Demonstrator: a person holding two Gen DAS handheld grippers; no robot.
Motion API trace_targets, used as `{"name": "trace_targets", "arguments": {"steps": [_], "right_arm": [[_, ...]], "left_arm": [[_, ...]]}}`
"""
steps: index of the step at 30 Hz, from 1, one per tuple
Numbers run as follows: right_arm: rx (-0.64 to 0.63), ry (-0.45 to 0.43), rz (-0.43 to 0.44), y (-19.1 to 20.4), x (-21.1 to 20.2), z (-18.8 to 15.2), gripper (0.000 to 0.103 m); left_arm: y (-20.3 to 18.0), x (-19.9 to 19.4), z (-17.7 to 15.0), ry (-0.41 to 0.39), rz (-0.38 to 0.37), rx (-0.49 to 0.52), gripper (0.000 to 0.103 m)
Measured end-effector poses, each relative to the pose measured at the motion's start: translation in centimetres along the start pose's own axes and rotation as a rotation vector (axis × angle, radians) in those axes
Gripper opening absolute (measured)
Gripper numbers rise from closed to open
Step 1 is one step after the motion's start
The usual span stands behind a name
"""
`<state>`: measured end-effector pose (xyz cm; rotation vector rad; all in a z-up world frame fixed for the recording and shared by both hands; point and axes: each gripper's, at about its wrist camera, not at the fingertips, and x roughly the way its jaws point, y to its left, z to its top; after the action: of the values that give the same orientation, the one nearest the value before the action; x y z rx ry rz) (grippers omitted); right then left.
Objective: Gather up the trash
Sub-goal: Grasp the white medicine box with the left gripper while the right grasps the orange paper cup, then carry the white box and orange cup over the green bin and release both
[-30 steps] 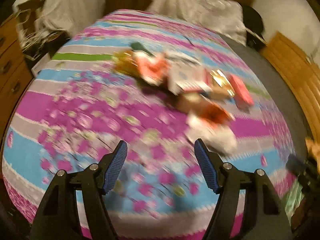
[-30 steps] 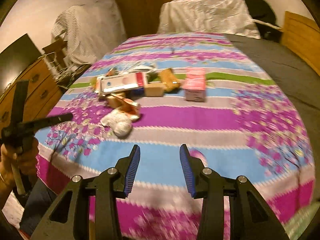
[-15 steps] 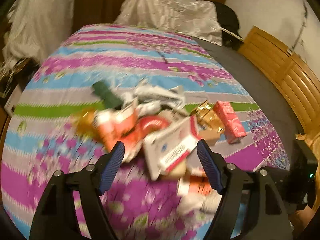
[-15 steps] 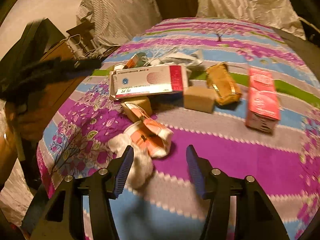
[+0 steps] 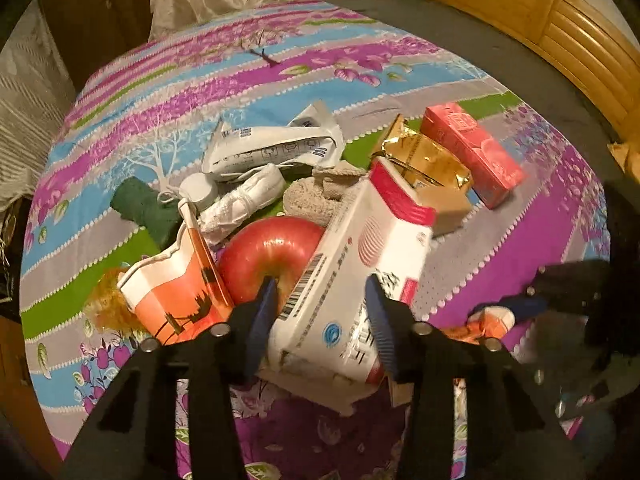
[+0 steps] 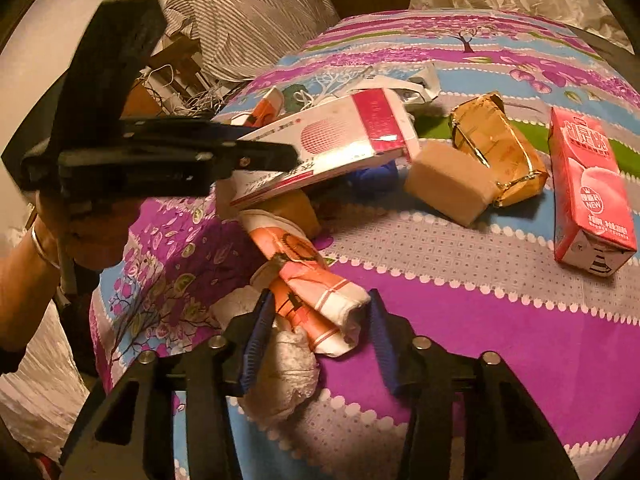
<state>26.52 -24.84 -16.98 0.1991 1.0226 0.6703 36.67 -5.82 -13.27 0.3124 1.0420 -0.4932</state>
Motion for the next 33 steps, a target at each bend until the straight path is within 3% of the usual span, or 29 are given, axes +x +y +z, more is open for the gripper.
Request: {"name": "trace_targets", "arguments": {"steps": [2, 4, 8, 13, 20, 26, 33], "right_arm": [[0.021, -0.009, -0.01, -0.4, -0.3, -0.1, 0.023], [0.038, -0.022, -0.011, -1.0, -0.9, -0.4, 0.018], [0.041, -0.068, -0.007, -0.7, -2.5, -0.8, 0.018], [0.049, -0.14, 0.002, 0.2, -5.2, -0.4, 0.018], [0.044, -0.256, -0.049, 2.0, -10.2, 0.3, 0.018], [0.067, -0.333, -0.111, 3.6, -15.0, -0.7, 0.018], [0.115, -0.4, -0.18, 6.3, -20.2, -4.2, 0.018]], "left_arm": [[0.5, -0.6, -0.4, -0.017, -0.014, -0.022, 0.029], [1.2, -1.4, -0.8, -0.046, -0.041, -0.059, 0.022], [1.0, -2.8, -1.4, -0.103, -0.055, -0.091, 0.015], [0.6, -5.9, -2.0, -0.195, -0.042, -0.131, 0.015], [1.3, -11.9, -2.5, -0.329, -0.032, -0.214, 0.016], [1.0, -15.8, -3.7, -0.387, -0.015, -0.238, 0.016], [-2.4, -19.1, -7.3, -0.43, 0.008, -0.25, 0.016]]}}
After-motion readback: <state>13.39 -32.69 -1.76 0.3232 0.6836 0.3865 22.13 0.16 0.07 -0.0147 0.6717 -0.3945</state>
